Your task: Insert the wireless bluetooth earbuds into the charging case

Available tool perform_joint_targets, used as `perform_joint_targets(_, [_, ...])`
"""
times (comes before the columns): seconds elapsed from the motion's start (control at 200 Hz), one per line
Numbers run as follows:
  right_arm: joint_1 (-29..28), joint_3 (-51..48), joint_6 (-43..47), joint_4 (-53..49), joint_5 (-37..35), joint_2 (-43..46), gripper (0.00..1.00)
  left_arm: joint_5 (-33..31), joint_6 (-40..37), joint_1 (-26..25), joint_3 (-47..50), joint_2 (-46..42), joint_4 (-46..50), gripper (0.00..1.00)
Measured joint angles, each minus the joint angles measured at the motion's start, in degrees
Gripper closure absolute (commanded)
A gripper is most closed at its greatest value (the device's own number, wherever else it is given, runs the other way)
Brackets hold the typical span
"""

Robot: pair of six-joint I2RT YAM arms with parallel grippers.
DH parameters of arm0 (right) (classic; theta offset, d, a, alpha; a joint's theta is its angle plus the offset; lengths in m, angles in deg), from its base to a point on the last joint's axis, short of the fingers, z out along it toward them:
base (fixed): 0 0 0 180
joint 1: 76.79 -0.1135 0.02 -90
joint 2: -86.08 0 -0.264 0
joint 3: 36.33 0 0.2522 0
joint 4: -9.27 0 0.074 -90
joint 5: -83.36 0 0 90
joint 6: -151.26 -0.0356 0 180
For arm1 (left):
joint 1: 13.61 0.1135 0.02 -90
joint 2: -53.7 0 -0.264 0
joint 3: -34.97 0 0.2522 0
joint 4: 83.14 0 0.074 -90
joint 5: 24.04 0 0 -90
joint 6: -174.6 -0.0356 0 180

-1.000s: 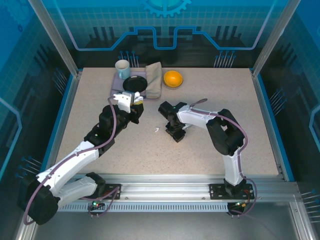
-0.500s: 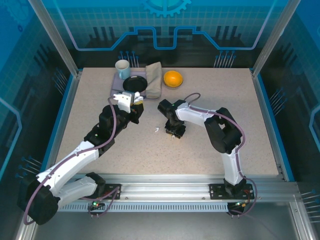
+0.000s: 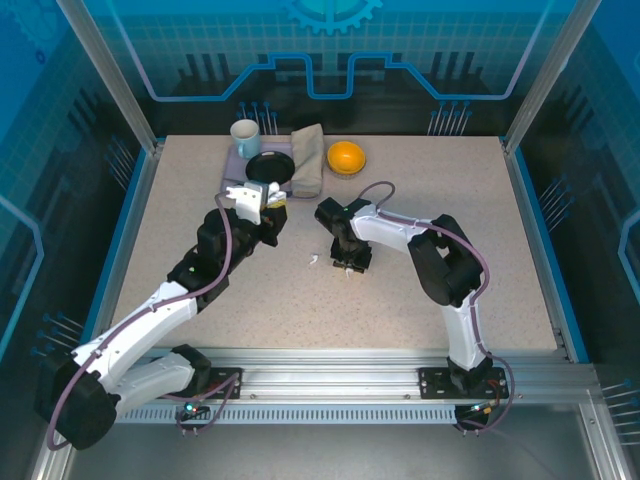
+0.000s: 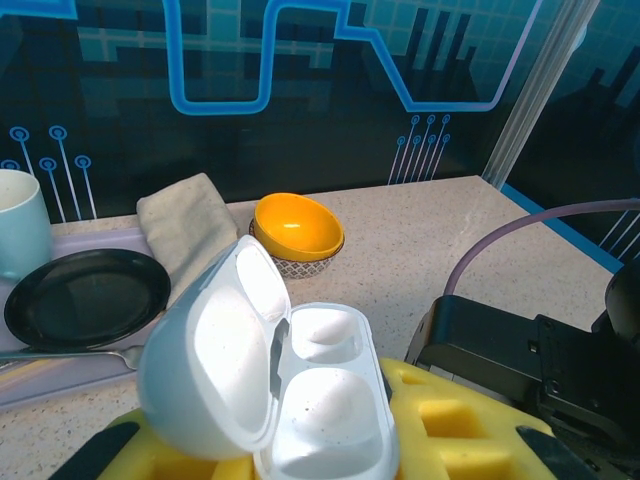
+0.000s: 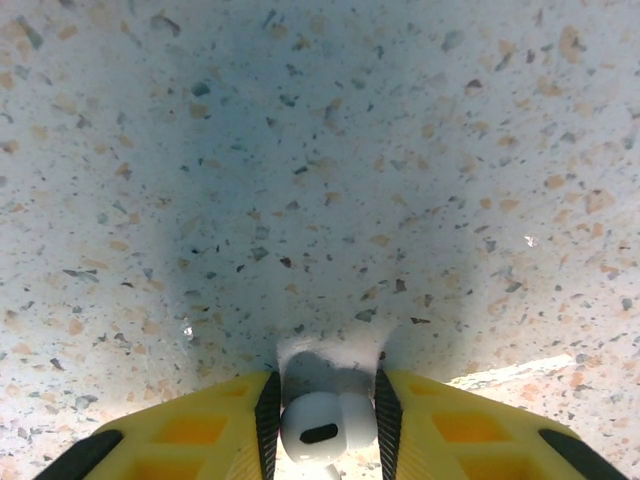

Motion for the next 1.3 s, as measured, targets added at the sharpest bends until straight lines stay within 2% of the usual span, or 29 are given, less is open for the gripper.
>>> perform_joint_targets(0.265, [0.00,-0.02,0.24,0.24,0.22,-0.04,0.69,-0.02,0.00,0.11,-0.02,0.02,0.00,1.00])
perform_joint_targets(0.415, [0.00,-0.02,-0.04,0.28,0.26,-0.04,0.77,0.00,0.00,0.11,-0.02,0.02,0.00,1.00])
perform_joint_targets(0.805, [0.00,-3.54,0.09,3.93,0.04,2.58,0.79,0.00,0.00,0.11,-0.02,0.00,0.02,1.00])
perform_joint_targets(1.085, [0.00,-12.74,0.26,11.23,-3.04,13.62,0.79,0.31,-0.07,0.11,-0.02,-0.57,-0.02,1.00])
perform_joint_targets(1.301, [0.00,-15.78,0.92,16.55,-5.77,22.84,0.79,2.01,-0.13,0.15,0.07,-1.11,-0.02,1.00])
